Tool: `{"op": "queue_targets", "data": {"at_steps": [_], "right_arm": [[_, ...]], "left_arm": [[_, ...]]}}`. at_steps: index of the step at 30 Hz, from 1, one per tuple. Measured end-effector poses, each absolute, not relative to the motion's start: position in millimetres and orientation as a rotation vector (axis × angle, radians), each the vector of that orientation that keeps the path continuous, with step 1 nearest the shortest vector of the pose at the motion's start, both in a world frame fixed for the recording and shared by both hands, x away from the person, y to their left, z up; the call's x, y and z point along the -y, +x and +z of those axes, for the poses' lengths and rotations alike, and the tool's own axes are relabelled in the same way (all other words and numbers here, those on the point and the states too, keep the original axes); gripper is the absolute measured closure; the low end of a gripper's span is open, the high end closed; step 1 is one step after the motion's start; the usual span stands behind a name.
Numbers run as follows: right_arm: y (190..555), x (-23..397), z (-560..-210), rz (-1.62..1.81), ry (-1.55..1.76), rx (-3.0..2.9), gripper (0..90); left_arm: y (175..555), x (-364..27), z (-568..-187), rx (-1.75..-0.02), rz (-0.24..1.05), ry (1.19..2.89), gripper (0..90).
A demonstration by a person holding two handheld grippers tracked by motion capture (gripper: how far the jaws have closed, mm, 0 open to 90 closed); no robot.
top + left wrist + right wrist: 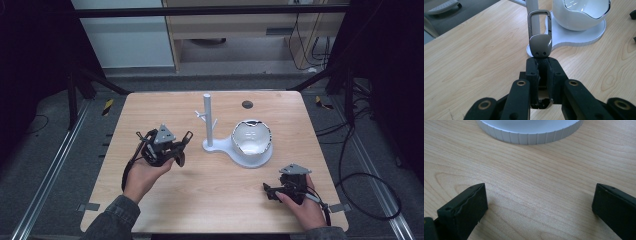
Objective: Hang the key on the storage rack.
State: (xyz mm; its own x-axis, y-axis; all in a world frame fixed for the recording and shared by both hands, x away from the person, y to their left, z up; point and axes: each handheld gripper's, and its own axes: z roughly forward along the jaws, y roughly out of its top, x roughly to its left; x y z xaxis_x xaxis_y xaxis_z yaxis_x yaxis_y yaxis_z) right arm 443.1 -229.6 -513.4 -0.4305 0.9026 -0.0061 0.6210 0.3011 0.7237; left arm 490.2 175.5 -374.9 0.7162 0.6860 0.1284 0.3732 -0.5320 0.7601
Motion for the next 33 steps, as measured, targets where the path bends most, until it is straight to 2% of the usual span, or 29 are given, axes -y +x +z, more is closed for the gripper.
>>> {"op": "queue_targets", "data": {"at_steps": [33], "right_arm": [[443.0, 229.9, -513.3, 0.923, 1.356, -2.164, 0.4]], "left_arm": [[497.0, -162.6, -342.4, -0.781, 0.615, 2.097, 80.5]]}}
